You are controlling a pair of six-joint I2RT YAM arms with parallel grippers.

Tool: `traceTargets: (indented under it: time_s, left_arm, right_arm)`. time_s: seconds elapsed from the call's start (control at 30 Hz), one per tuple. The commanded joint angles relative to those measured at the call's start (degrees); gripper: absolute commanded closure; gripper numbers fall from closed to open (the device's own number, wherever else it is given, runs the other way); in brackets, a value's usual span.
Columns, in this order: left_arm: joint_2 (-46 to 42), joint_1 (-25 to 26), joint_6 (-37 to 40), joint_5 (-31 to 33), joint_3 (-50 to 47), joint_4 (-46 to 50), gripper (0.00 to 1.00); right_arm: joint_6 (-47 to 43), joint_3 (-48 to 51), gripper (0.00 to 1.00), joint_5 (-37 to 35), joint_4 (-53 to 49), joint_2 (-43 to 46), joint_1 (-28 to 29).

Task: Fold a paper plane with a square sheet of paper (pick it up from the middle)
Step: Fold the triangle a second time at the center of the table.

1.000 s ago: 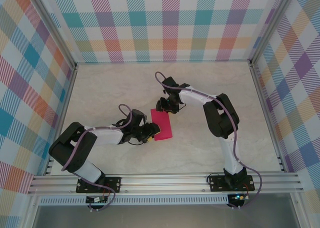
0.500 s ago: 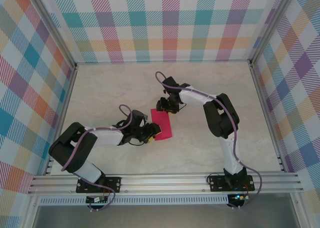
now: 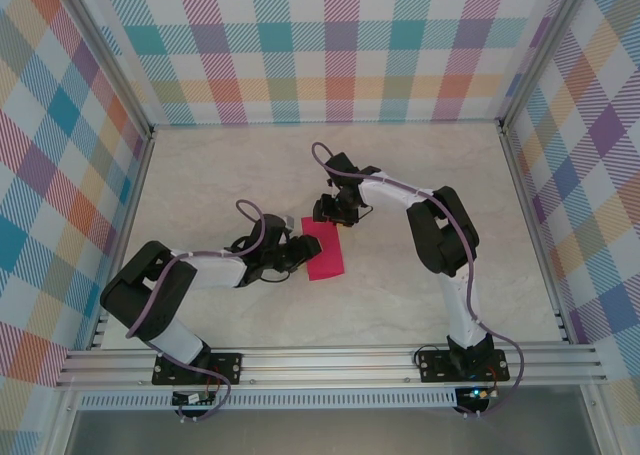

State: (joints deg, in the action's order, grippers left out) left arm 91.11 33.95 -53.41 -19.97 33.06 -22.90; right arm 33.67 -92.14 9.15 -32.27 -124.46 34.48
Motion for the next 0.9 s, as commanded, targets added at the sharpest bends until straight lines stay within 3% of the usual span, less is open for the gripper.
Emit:
traceTargets:
  time_s: [0.0,0.1,0.2,0.5,0.7,0.87]
  left_arm:
    - [1.6,-1.0,2.0,-0.4,0.9,-4.1,0.50]
    - [2.8,-1.2,2.2,-0.6,1.2,-3.4,0.55]
    - [4.2,-1.3,2.3,-0.3,2.0,-1.2,0.70]
    - [4.9,-1.3,6.2,2.0,6.1,10.0,0.94]
    - [2.2,-1.4,13.4,3.2,10.5,22.0,0.98]
    - [0.1,-1.4,20.2,2.6,14.7,30.5,0.99]
  right_arm:
    - [0.6,2.0,0.47,0.1,-1.1,-1.7,-0.3]
    - [0.7,2.1,0.47,0.6,-1.1,-1.3,-0.3]
    - [0.4,2.6,0.47,1.8,-0.4,0.6,-0.4]
    - [-0.3,11.4,0.47,2.7,4.5,16.8,-1.0]
    - [-1.6,21.1,0.49,0.2,7.0,25.1,-1.0]
    - [-2.4,26.6,0.53,3.2,8.4,28.4,-1.1]
